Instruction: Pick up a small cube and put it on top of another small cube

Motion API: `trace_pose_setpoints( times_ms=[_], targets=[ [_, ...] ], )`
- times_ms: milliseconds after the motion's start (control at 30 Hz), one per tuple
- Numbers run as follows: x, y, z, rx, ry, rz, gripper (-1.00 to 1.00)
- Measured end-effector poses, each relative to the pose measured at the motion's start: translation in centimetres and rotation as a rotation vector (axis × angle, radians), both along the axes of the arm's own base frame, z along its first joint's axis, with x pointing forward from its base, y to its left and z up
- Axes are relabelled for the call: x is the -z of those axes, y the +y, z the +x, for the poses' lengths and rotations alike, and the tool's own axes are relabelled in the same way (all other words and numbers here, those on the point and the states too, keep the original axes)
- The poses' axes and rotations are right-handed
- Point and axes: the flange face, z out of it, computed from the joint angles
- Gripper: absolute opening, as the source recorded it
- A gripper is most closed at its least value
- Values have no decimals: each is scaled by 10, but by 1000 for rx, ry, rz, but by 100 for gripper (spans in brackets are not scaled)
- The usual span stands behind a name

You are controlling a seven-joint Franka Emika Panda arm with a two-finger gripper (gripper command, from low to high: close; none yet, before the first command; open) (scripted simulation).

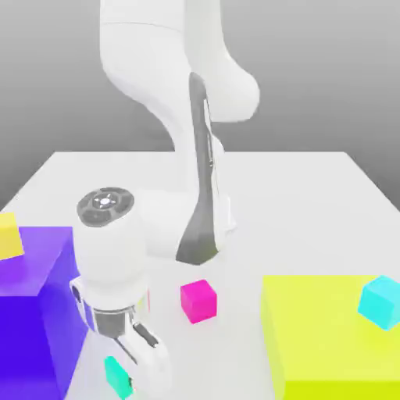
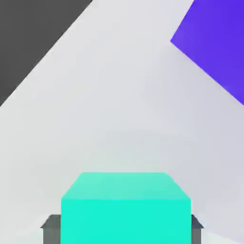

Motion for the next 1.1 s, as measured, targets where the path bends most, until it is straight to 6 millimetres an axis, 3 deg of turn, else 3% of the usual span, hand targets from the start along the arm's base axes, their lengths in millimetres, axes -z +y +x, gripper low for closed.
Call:
trace_pose_setpoints(
  times_ms=[67, 233, 567, 800, 1100],
  targets=[
    [-2, 0, 0, 1, 0, 0, -100],
    [-56, 1, -1, 4, 1, -1, -100],
    [-106, 74, -83, 322, 3, -27, -100],
    [-115, 107, -150, 563, -1, -9, -100],
    [-94, 95, -156, 595, 0, -109, -100]
  ],
)
